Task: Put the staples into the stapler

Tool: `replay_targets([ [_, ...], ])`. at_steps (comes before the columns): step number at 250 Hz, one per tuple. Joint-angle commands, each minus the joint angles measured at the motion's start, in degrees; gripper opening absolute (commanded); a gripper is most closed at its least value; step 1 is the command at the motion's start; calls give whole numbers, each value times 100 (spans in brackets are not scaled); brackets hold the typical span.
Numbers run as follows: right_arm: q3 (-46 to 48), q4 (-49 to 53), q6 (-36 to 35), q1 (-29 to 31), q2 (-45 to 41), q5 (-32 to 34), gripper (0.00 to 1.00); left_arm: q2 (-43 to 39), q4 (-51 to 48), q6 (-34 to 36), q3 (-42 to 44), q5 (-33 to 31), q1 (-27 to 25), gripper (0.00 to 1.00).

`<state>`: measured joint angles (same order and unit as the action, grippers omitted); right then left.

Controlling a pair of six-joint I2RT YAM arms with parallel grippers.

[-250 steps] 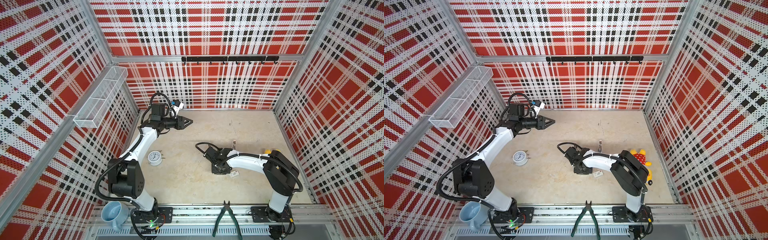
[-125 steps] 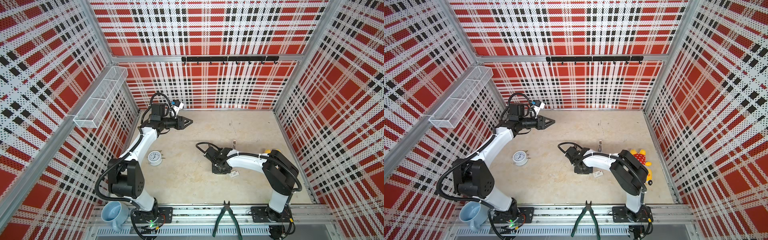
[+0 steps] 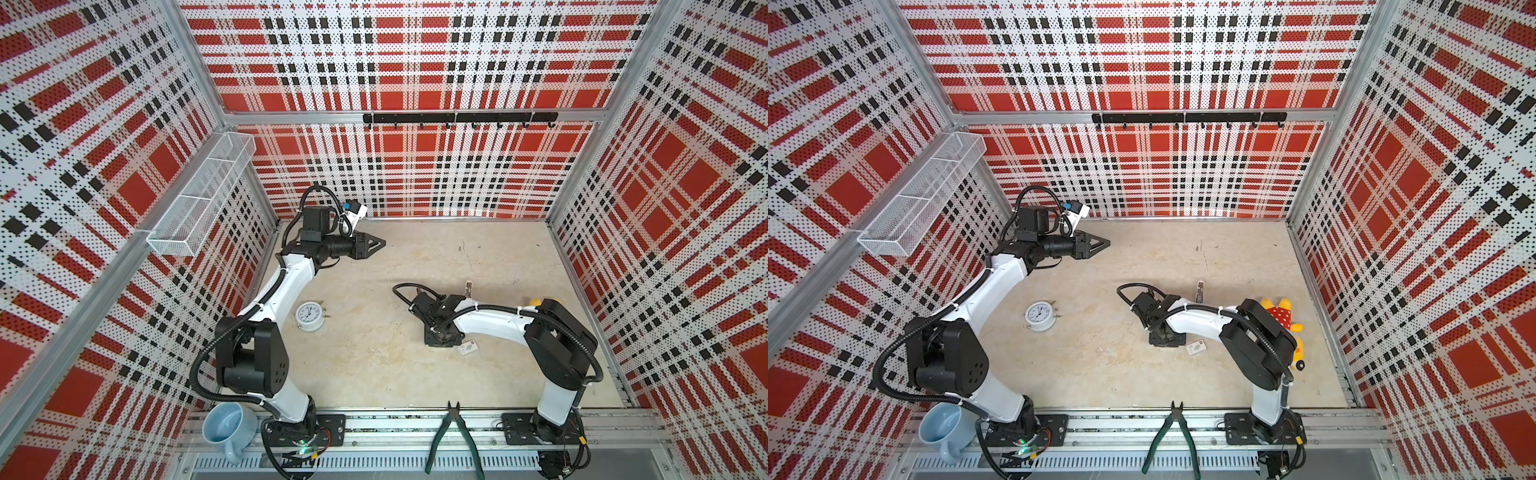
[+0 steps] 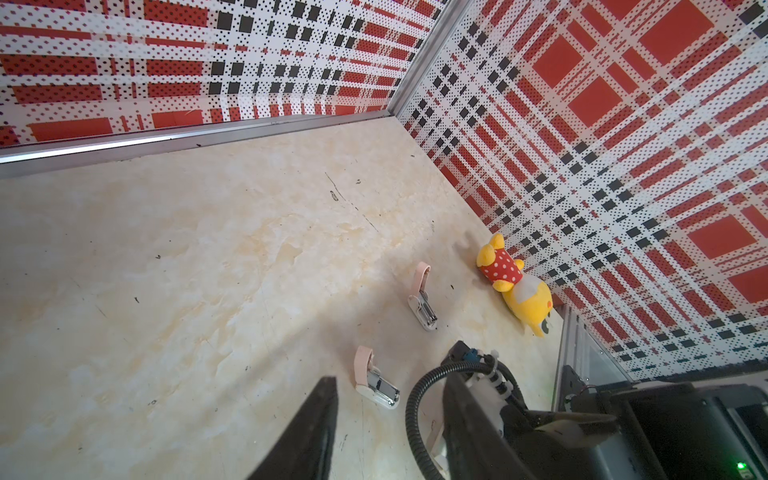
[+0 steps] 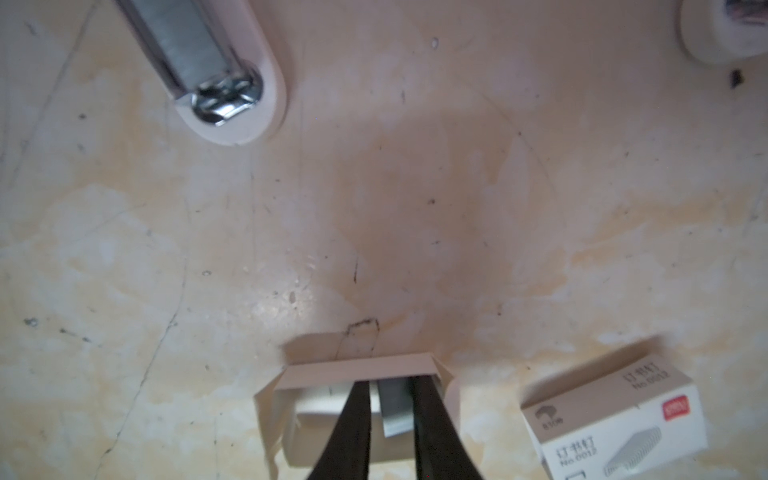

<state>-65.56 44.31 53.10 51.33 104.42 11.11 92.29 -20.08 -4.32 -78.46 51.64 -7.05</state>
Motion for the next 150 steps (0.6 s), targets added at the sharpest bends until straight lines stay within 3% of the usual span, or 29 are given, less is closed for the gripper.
replay_targets([
  [1, 32, -59, -50, -32, 140, 64, 21, -127, 92, -52, 41, -17, 28, 45],
  [150, -24, -54, -128, -47, 105, 124, 20, -141, 112, -50, 65, -13, 24, 45],
])
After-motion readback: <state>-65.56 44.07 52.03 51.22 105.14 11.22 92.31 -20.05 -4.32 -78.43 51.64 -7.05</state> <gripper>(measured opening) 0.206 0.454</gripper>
